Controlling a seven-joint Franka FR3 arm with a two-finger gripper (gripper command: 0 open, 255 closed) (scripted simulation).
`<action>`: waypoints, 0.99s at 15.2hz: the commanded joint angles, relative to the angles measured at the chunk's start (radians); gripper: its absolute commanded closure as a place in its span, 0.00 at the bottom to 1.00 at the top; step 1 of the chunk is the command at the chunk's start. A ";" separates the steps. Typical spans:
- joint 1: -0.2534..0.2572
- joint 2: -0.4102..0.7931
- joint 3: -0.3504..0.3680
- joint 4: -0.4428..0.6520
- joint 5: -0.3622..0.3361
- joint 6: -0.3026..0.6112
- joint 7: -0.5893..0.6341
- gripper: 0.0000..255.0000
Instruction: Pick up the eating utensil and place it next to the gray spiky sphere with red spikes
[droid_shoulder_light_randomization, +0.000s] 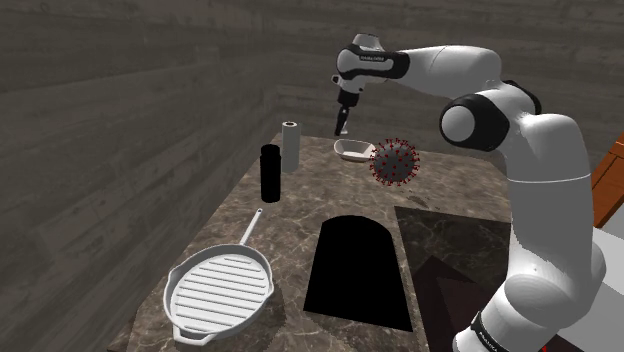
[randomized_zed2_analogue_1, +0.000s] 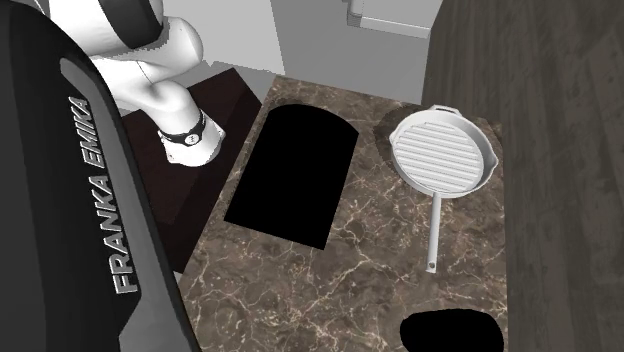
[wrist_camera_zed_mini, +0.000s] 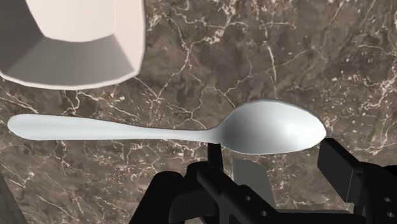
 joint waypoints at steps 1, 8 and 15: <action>0.003 -0.008 0.000 -0.037 0.000 0.029 -0.003 1.00; 0.010 -0.014 0.001 -0.141 0.003 0.126 -0.015 1.00; 0.013 -0.007 0.004 -0.223 0.009 0.215 -0.026 1.00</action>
